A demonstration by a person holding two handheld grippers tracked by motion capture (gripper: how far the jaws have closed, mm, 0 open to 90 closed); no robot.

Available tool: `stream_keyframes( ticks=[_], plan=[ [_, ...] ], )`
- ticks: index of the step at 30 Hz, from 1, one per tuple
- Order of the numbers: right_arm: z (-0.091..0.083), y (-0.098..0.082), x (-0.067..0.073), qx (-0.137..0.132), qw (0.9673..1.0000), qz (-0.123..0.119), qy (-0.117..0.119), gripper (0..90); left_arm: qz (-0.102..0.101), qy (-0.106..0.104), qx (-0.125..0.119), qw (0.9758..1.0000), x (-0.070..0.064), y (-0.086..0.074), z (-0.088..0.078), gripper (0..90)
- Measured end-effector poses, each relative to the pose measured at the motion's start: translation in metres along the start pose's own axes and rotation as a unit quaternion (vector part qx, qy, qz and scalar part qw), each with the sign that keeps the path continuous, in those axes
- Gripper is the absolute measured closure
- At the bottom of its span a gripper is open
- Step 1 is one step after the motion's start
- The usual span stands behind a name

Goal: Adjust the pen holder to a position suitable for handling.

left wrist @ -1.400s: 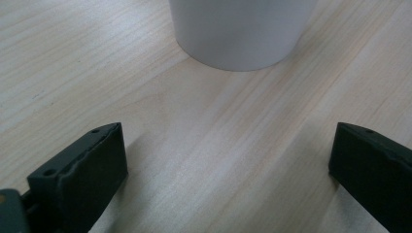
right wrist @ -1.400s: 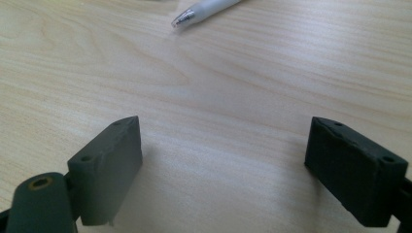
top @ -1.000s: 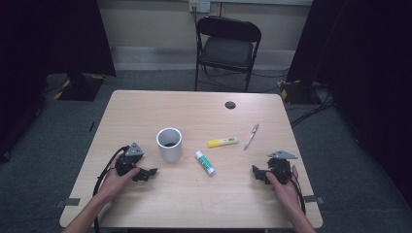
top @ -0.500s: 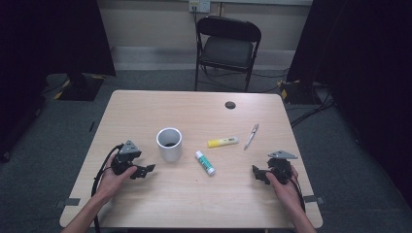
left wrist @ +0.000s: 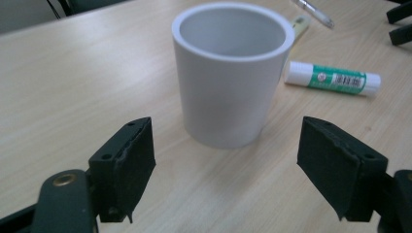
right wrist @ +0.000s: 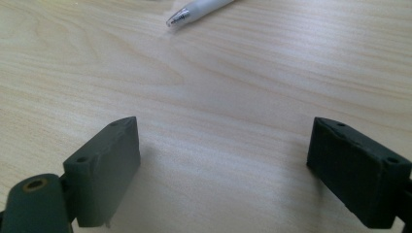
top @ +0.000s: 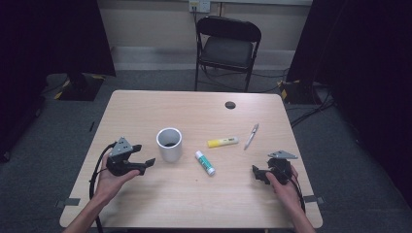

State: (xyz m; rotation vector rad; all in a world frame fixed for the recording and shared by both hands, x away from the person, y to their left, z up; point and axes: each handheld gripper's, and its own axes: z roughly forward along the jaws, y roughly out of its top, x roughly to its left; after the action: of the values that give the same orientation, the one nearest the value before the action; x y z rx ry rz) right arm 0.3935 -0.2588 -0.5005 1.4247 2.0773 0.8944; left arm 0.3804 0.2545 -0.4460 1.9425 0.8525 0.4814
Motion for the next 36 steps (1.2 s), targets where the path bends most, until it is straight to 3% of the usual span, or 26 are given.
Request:
stream_keyframes(
  ticks=[2, 8, 13, 17, 20, 27, 29, 33, 36],
  plan=[
    [0.0, 0.0, 0.0, 0.0, 1.0, 0.0, -0.001, 11.1, -0.003, -0.01, -0.012, 0.9999, -0.003, 0.004, -0.003, 22.7],
    [0.001, 0.001, -0.001, 0.001, 1.0, -0.001, 0.002, 10.9, 0.017, -0.024, -0.034, 0.999, -0.011, 0.017, -0.008, 29.3],
    [0.001, 0.001, -0.001, 0.001, 1.0, -0.002, 0.001, 10.9, 0.014, -0.034, -0.027, 0.9989, -0.016, 0.028, -0.005, 36.5],
    [0.001, 0.001, -0.001, 0.001, 1.0, -0.002, 0.001, 10.9, 0.027, -0.054, -0.021, 0.998, -0.018, 0.039, -0.005, 43.8],
    [0.001, 0.001, -0.001, 0.001, 1.0, -0.002, 0.001, 10.8, 0.027, -0.056, -0.018, 0.9979, -0.017, 0.046, -0.004, 45.6],
    [0.001, 0.001, -0.001, 0.001, 1.0, -0.003, 0.001, 10.9, 0.036, -0.075, -0.007, 0.9965, -0.019, 0.063, 0.021, 57.9],
    [0.001, 0.001, -0.001, 0.001, 1.0, -0.003, 0.001, 10.9, 0.034, -0.092, -0.009, 0.9951, -0.02, 0.067, 0.029, 61.8],
    [0.001, 0.001, -0.001, 0.001, 1.0, -0.002, 0.001, 10.9, 0.03, -0.104, -0.005, 0.9941, -0.02, 0.072, 0.04, 71.6],
    [0.001, 0.001, -0.001, 0.001, 1.0, -0.002, 0.001, 10.9, 0.025, -0.108, 0.001, 0.9938, -0.022, 0.072, 0.047, 72.5]
  ],
)
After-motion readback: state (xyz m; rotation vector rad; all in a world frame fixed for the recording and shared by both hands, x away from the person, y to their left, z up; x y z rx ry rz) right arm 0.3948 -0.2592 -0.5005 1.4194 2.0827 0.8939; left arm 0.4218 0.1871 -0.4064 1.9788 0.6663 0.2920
